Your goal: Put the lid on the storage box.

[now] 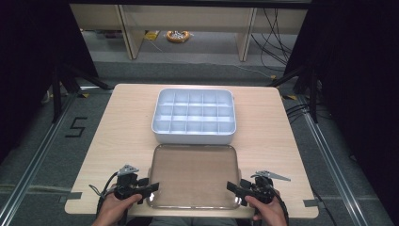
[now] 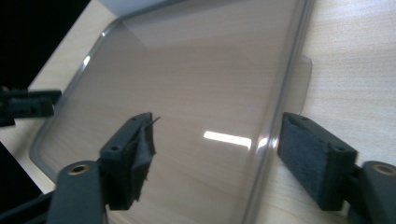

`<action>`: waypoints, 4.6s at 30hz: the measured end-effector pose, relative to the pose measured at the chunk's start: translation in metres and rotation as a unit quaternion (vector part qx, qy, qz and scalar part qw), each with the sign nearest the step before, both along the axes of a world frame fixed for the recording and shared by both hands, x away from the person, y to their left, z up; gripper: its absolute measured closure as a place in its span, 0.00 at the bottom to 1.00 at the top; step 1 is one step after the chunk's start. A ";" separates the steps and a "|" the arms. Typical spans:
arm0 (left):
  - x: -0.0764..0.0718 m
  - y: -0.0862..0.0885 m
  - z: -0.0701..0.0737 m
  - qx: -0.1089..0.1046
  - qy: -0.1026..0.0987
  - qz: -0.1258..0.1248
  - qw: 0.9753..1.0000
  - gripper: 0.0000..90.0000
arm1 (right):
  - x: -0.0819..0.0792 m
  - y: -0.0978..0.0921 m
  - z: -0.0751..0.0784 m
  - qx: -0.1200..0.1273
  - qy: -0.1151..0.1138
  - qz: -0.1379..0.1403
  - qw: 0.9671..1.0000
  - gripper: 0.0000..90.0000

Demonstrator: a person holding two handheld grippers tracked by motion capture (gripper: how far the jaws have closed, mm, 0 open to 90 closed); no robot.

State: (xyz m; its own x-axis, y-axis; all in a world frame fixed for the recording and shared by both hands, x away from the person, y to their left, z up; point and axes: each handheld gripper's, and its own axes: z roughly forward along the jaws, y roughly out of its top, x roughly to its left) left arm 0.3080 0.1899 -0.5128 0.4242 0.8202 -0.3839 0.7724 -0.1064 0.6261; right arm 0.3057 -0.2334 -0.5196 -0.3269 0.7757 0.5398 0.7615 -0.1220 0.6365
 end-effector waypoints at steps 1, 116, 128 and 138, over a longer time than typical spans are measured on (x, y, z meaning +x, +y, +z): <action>0.000 0.000 0.000 0.000 -0.003 0.001 1.000 0.50 | -0.001 -0.002 0.001 0.014 0.012 -0.004 1.000 0.30; 0.004 0.017 0.008 -0.077 -0.008 0.003 0.997 0.46 | -0.019 -0.011 0.009 0.015 -0.097 0.114 0.989 0.73; 0.001 0.014 0.014 -0.030 -0.030 -0.008 0.999 0.51 | -0.024 -0.007 0.012 0.002 -0.069 0.097 0.993 0.75; 0.006 0.012 0.020 -0.034 -0.035 0.000 0.999 0.53 | -0.021 -0.003 0.020 -0.006 -0.098 0.085 0.992 0.75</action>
